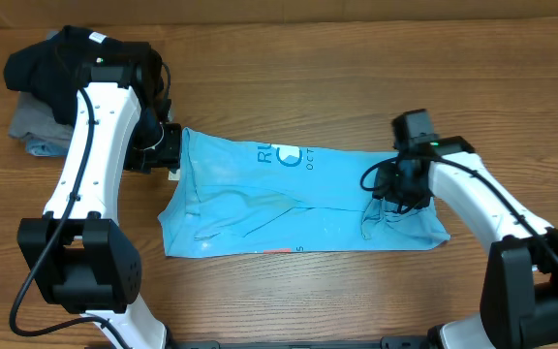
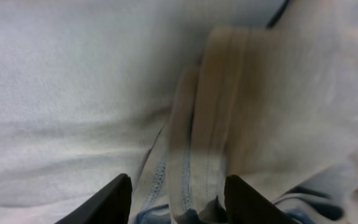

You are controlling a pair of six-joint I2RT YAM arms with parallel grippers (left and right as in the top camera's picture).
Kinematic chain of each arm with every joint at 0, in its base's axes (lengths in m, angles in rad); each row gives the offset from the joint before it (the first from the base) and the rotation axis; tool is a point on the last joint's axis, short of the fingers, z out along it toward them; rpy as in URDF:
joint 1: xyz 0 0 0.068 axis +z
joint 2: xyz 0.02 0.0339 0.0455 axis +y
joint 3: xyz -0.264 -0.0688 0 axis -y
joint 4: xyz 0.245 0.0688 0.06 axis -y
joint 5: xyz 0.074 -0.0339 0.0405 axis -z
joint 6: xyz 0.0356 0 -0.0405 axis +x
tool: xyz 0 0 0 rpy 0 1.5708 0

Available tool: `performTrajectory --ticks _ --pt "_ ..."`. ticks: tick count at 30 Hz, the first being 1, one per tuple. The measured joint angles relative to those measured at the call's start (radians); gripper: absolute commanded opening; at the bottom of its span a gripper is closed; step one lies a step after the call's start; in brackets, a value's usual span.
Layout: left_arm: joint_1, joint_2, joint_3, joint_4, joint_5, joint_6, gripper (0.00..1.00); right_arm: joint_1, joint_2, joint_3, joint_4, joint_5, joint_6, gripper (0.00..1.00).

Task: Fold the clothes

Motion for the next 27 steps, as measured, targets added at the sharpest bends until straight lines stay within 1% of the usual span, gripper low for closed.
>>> performTrajectory --ticks 3,6,11,12,13,14,15,19,22,25,26,27 --pt "0.000 0.000 0.000 0.000 0.000 0.000 0.48 0.052 0.000 0.027 -0.007 0.091 0.023 0.57" --pt "0.000 0.000 0.000 0.000 0.000 0.000 0.49 0.088 0.004 0.037 0.013 0.167 0.051 0.56" --pt "0.000 0.000 0.000 -0.001 0.001 0.000 0.49 0.091 0.067 0.042 0.031 0.237 0.100 0.56" --pt "0.000 0.000 0.000 -0.001 0.002 0.000 0.49 0.091 0.081 0.042 0.035 0.243 0.107 0.54" --pt "0.000 0.000 0.000 -0.001 0.003 0.000 0.49 0.091 0.098 0.042 0.042 0.248 0.114 0.49" --pt "0.000 0.000 0.000 -0.001 0.004 0.000 0.49 0.091 0.110 0.042 0.047 0.251 0.120 0.42" --pt "0.000 0.000 0.000 -0.001 0.004 0.000 0.49 0.091 0.119 0.042 0.053 0.255 0.126 0.30" --pt "0.000 0.000 0.000 -0.002 0.007 0.000 0.48 0.091 0.128 0.043 0.064 0.262 0.142 0.11" --pt "0.000 0.000 0.000 -0.002 0.007 0.000 0.49 0.091 0.128 0.053 0.064 0.261 0.156 0.04" --pt "0.000 0.000 0.000 -0.002 0.008 0.000 0.49 0.091 0.128 0.089 0.065 0.237 0.142 0.04" --pt "0.000 0.000 0.000 -0.002 0.008 0.000 0.49 0.091 0.128 0.106 0.064 0.215 0.129 0.07" --pt "0.000 0.000 0.000 -0.002 0.007 0.000 0.49 0.091 0.128 0.121 0.066 0.193 0.115 0.13"
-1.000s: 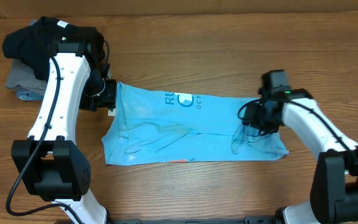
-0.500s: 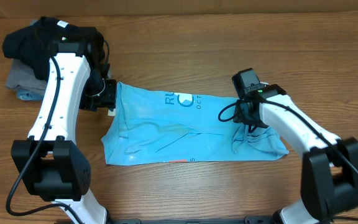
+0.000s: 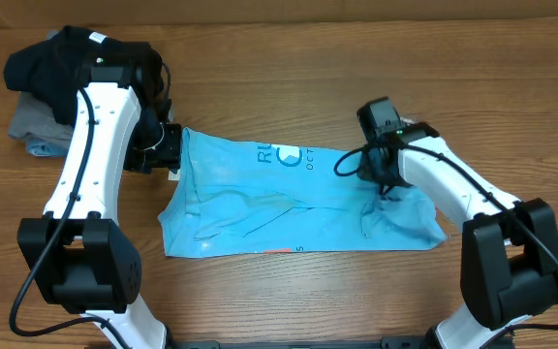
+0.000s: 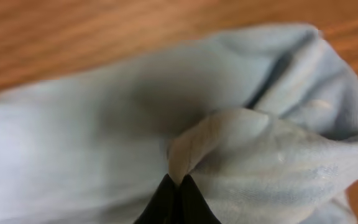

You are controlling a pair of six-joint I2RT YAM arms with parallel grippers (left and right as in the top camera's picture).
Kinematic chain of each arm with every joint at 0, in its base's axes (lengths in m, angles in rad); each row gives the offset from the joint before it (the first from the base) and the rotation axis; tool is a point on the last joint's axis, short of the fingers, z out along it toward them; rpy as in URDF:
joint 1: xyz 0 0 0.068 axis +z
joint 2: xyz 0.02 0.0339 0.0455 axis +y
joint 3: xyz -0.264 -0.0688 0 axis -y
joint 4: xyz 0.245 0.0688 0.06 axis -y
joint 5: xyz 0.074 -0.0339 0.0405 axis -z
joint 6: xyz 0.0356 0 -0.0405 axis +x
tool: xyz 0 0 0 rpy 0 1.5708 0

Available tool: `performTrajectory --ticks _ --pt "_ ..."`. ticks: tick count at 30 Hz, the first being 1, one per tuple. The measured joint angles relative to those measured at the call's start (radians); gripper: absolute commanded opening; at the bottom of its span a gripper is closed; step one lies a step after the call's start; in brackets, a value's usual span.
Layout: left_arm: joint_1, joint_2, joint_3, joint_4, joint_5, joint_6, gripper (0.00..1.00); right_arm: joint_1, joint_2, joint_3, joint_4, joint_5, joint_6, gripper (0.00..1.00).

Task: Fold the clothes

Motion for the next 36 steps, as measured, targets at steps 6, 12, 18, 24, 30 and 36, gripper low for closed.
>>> performTrajectory --ticks 6,12,18,24,30,36 --pt "0.000 0.000 0.000 0.002 0.000 0.002 0.49 0.000 0.000 0.045 0.002 -0.127 -0.044 0.64" --pt "0.000 0.000 0.000 0.002 0.000 0.018 0.49 -0.027 0.000 0.045 -0.053 -0.171 -0.056 0.64" --pt "0.000 0.000 0.000 0.006 0.000 0.019 0.49 -0.126 -0.031 0.045 -0.147 -0.179 -0.086 0.65" --pt "0.000 0.000 0.000 0.009 0.000 0.022 0.49 -0.259 -0.110 0.048 -0.306 -0.257 -0.138 0.58" --pt "0.000 0.000 0.000 0.017 0.000 0.022 0.50 -0.327 -0.111 0.001 -0.323 -0.309 -0.177 0.49" --pt "0.000 0.000 0.000 0.017 0.000 0.022 0.50 -0.325 -0.111 -0.113 -0.270 -0.362 -0.187 0.16"
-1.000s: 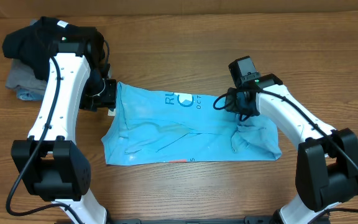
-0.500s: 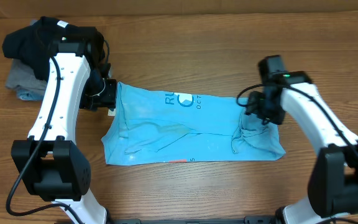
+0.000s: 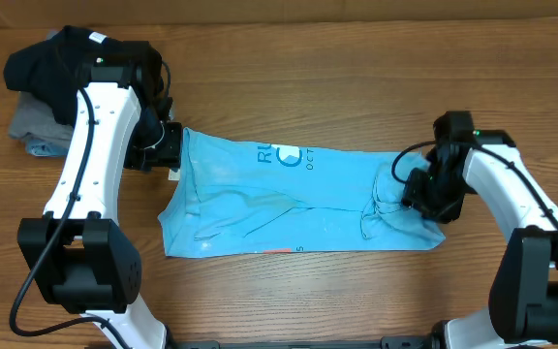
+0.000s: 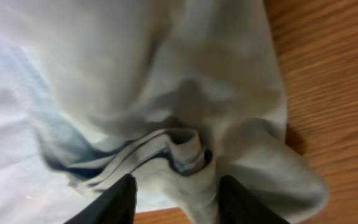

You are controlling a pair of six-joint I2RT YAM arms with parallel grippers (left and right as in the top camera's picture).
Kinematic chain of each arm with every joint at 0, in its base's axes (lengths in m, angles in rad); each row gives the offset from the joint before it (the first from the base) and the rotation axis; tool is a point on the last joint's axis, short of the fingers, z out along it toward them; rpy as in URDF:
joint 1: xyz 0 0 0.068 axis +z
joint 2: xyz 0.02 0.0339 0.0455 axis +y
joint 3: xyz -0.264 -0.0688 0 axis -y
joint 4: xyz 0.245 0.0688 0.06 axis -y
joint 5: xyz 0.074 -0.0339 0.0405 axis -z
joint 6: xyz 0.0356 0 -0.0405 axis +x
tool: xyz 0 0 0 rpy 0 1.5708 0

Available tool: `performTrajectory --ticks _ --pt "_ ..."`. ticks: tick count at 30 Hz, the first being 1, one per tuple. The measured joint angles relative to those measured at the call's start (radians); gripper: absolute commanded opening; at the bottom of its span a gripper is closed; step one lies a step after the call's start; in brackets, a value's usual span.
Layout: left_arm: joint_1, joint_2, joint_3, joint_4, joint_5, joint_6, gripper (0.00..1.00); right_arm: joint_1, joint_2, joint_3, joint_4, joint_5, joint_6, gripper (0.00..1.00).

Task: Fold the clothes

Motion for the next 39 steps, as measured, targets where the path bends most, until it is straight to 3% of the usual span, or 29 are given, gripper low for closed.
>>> performTrajectory --ticks 2,4,13,18,19,20,22,39 --pt "0.000 0.000 0.000 0.000 0.000 0.000 0.50 0.001 0.000 -0.027 0.028 -0.014 0.002 0.06" --pt "0.000 0.000 0.000 0.000 0.000 0.000 0.50 0.001 0.000 -0.034 0.036 -0.035 -0.007 0.04" --pt "0.000 0.000 0.000 0.004 0.000 0.000 0.51 0.111 -0.119 -0.037 -0.013 -0.176 -0.076 0.05" --pt "0.000 0.000 0.000 0.011 0.000 0.000 0.52 0.180 -0.128 -0.037 -0.016 -0.190 -0.076 0.17" --pt "0.000 0.000 0.000 0.011 0.000 0.000 0.52 0.192 -0.128 -0.037 -0.017 -0.189 -0.072 0.23" --pt "0.000 0.000 0.000 0.011 0.000 0.000 0.52 0.198 -0.128 -0.037 -0.019 -0.189 -0.072 0.36" --pt "0.000 0.000 0.000 0.011 0.000 0.000 0.52 0.219 -0.128 -0.037 -0.027 -0.185 -0.072 0.45" --pt "0.000 0.000 0.000 0.016 0.007 0.000 0.53 0.194 -0.113 -0.029 0.317 0.106 0.097 0.50"
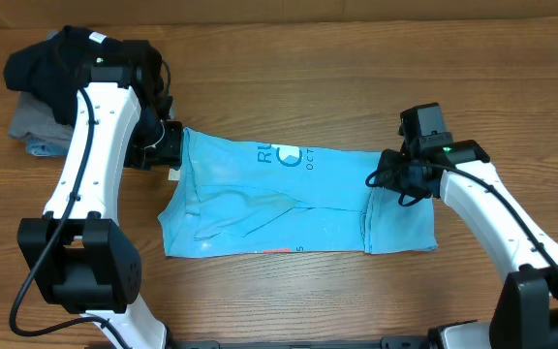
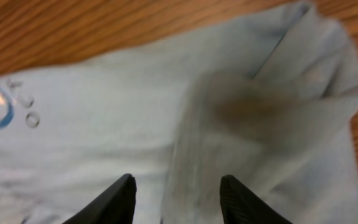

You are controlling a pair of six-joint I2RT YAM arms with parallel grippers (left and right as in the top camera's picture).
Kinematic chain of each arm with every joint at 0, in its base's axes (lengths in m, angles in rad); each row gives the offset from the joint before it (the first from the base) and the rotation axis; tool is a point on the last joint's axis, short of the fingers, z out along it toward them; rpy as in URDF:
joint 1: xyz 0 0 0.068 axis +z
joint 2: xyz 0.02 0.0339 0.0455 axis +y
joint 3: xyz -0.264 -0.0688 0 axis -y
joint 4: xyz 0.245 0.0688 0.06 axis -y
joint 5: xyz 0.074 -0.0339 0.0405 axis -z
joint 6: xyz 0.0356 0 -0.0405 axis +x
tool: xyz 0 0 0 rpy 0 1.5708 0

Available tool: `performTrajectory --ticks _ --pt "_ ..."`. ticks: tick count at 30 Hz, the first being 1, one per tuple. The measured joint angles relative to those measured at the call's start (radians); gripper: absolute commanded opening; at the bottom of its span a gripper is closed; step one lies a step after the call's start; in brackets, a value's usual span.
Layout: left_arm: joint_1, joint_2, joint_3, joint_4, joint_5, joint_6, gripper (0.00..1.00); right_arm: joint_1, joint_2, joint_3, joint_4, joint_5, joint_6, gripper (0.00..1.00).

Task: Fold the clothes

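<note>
A light blue shirt (image 1: 260, 204) with a printed logo lies spread across the middle of the table. Its right end is turned over into a flat flap (image 1: 400, 218). My right gripper (image 1: 386, 178) hovers over the upper edge of that flap. In the right wrist view it is open (image 2: 178, 179), with nothing between its fingers and the shirt (image 2: 92, 118) beneath. My left gripper (image 1: 170, 145) sits at the shirt's upper left corner; its fingers are hidden from the overhead camera.
A pile of dark and grey clothes (image 1: 51, 73) lies at the back left, behind the left arm. Bare wooden table (image 1: 289, 301) runs along the front edge and to the right of the shirt.
My right gripper, still open, has moved from the bunched right end of the shirt up and left to its upper edge. The right end now lies flat with a straight edge.
At first my right gripper stood open over crumpled fabric at the shirt's right end. Then it was shut on a fold there, further left. Later it was open at the far right end, and now the end lies smooth. The left arm has stayed put throughout.
</note>
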Motion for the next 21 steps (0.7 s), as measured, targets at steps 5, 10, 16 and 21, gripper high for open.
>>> performTrajectory --ticks 5,10,16,21 --pt "0.000 0.000 0.000 0.005 0.012 0.000 0.53 0.001 0.081 0.000 0.045 0.048 0.023 0.51" --pt "0.000 0.000 0.000 0.007 0.018 0.000 0.53 0.001 0.168 0.000 0.059 0.071 0.043 0.44" --pt "0.000 0.000 0.000 0.006 0.020 0.000 0.52 0.002 0.212 0.001 0.120 0.072 0.097 0.04" --pt "0.000 0.000 0.000 0.005 0.019 0.000 0.52 0.002 0.212 0.005 0.149 0.041 0.129 0.04"
